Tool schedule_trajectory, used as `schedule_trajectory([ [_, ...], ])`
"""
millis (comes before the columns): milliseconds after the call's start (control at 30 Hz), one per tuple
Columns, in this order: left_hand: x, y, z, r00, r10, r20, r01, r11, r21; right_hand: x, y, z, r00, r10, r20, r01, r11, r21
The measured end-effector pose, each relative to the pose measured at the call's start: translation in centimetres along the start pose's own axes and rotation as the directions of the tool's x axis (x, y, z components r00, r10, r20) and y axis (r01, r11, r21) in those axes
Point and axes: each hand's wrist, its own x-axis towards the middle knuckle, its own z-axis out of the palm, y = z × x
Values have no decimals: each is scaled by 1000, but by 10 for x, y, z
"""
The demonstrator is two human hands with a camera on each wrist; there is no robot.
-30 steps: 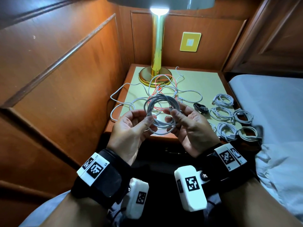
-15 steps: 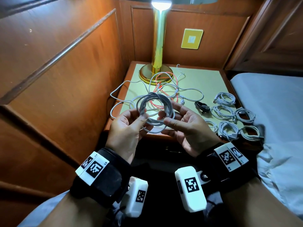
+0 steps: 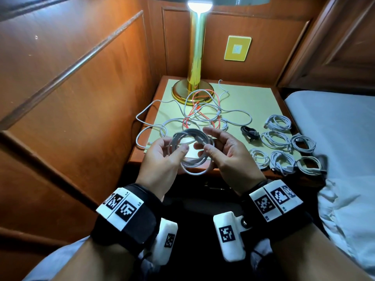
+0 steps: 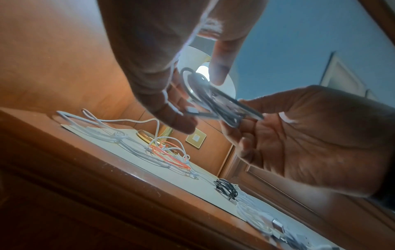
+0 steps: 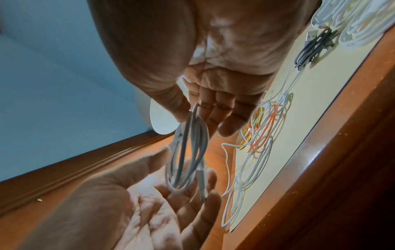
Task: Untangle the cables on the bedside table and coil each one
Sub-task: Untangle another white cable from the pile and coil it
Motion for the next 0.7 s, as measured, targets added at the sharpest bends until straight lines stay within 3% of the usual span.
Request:
schedule_trajectory([
  [100, 2, 1, -5, 1000, -15, -5, 16, 999, 51, 0, 0, -1, 998, -61, 22, 63, 993, -99],
  [267, -2, 0, -1, 991, -17, 129, 4, 995, 102, 0, 3, 0, 993, -111, 26, 114, 979, -171],
  [400, 1, -5, 0, 998, -7, 56, 2, 996, 87, 1, 6, 0, 987, -157, -36, 149, 976, -161],
  [567, -1, -3, 7, 998, -18, -54, 17, 1000, -22, 0, 7, -1, 932, -335, -138, 248, 868, -431],
  [633, 2, -2, 7, 995, -38, -93, 31, 996, -79, -1, 6, 0, 907, -384, -172, 292, 869, -399],
  [700, 3, -1, 6, 993, -62, -99, 51, 993, -103, 0, 4, 3, 908, -365, -207, 316, 919, -234],
])
